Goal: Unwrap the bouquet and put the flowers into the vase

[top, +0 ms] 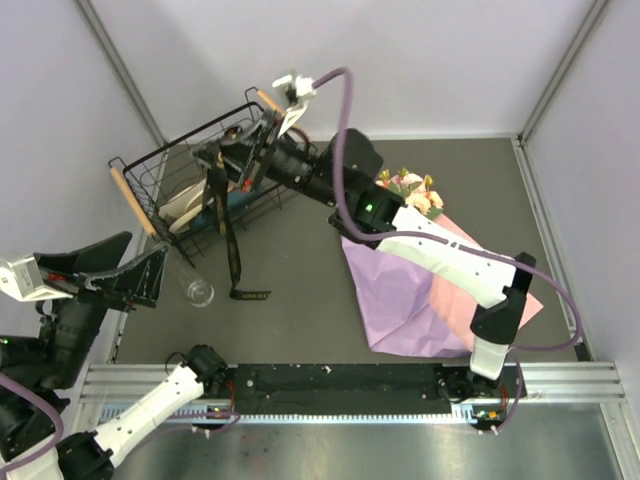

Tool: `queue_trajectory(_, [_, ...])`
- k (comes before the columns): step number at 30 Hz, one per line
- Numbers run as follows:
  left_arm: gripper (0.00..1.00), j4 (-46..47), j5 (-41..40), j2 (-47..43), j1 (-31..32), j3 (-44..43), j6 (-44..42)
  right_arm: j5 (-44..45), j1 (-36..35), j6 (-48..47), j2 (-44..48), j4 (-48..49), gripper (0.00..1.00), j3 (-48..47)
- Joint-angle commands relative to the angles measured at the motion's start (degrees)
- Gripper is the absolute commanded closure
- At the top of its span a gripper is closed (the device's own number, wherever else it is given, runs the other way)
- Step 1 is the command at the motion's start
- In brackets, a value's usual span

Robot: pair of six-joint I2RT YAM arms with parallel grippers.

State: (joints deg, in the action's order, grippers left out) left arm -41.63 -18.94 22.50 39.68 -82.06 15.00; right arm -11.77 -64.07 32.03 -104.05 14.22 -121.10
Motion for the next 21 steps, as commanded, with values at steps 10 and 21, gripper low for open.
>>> queue_trajectory(10, [0.01,0.6,2.9,2.7,-0.2,0.1,0.3,0.3,-1.9,0.8,2.3,5.0,1.0,37.4])
queue_trajectory(21, [0.01,2.3,4.8,4.1,-0.2,3.0,2.4,9.4,-6.3,-1.1,-15.8,-20.9,0.67,27.1])
